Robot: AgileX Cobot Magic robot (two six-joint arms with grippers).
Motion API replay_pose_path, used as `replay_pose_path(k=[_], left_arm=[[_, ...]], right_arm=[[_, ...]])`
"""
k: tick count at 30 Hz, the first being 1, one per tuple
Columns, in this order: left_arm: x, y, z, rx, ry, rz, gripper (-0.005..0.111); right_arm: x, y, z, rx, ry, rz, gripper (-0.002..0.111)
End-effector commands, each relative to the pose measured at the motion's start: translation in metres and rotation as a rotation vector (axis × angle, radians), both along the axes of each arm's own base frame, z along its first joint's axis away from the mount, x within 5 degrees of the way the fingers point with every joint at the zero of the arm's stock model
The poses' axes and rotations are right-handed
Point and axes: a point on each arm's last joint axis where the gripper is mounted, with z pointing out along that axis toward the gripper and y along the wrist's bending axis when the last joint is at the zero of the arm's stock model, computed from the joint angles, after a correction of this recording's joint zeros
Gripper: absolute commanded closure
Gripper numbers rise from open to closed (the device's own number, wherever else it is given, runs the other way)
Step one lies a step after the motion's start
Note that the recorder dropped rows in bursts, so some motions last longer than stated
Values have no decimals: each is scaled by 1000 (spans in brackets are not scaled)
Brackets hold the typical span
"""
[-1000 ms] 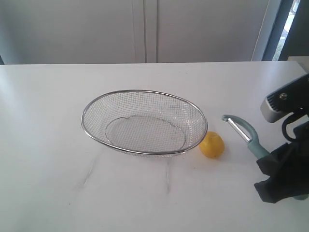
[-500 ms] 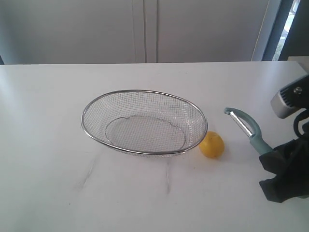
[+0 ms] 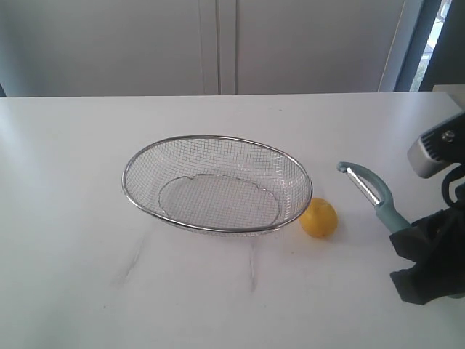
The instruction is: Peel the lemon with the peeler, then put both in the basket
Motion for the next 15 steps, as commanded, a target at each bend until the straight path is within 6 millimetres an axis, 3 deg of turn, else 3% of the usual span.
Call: replay_pose_path(k=[1,10,12,15], left_arm=[[1,1,13,-49,-152,9,107],[-1,2,28,-90,-308,22,107],[-1,3,31,-188,-336,21,107],[-6,5,46,-554,-446,-20,107]], right_arm=[[1,-1,4,17,-20,-12,108],[1,-1,4,18,-21,-12,108],[1,-1,4,18,-21,-12,108],[1,-1,4,18,-21,-12,108]])
